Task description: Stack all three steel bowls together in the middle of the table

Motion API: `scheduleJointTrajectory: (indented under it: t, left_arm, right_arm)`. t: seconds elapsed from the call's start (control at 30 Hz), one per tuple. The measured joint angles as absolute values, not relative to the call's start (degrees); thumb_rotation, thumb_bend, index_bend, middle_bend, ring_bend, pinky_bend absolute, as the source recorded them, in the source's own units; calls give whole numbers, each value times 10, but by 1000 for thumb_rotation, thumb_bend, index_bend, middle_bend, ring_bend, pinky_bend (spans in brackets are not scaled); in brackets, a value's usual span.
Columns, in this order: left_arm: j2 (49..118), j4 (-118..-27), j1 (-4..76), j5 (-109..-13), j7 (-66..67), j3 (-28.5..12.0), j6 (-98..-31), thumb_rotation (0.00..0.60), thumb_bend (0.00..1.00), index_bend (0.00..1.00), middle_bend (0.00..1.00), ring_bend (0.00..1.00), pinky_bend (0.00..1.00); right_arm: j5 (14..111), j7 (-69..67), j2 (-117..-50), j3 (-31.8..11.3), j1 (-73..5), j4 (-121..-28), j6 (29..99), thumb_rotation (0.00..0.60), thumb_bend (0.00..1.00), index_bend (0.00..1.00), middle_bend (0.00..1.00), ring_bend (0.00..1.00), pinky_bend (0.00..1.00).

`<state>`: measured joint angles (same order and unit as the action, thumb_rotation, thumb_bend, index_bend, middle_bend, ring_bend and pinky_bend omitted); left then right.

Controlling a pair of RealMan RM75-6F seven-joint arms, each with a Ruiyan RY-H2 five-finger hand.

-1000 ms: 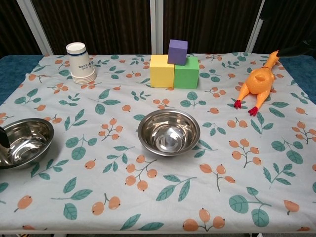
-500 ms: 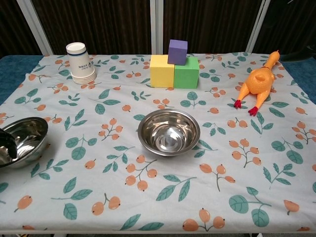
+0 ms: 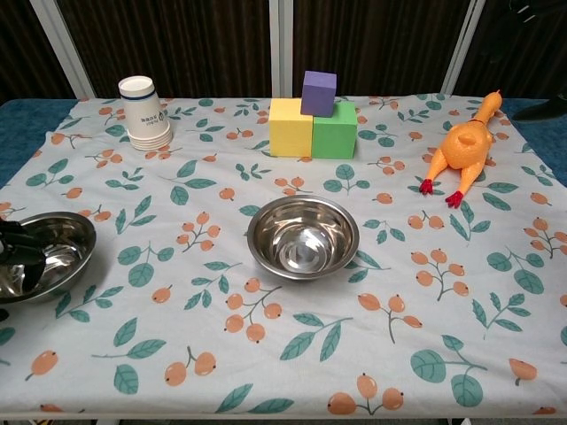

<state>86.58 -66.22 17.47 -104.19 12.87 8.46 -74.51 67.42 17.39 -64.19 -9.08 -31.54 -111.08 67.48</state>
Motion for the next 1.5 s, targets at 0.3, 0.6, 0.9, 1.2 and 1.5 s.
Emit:
scheduleJointTrajectory:
  t: [0.3,0.6,0.9,1.2,1.5]
  left_arm:
    - [891,-627,185,-1058,138,91,-750,600,270,616,605,491,515]
    - [912,-601,194,-1065,141,87,-767,600,310,678,677,533,550]
    - [912,-607,201,-1060,147,88,-761,600,314,694,694,541,556]
    - [907,-622,208,-1058,148,80,-773,600,320,701,702,556,566]
    - [903,-634,216,-1056,150,72,-780,600,325,707,706,557,567]
  right_arm:
    - [666,172,-637,-94,-315,-1108,665,600,33,319,320,128,20]
    - [659,170,-638,-93,-313,-1101,658,600,33,303,320,128,17]
    - [648,169,-640,-94,-315,-1094,645,600,33,283,320,127,17]
    - [650,164,-638,-100,-314,-1097,650,600,34,279,321,128,16]
    - [654,159,-634,-103,-311,-1100,654,600,33,279,321,128,16]
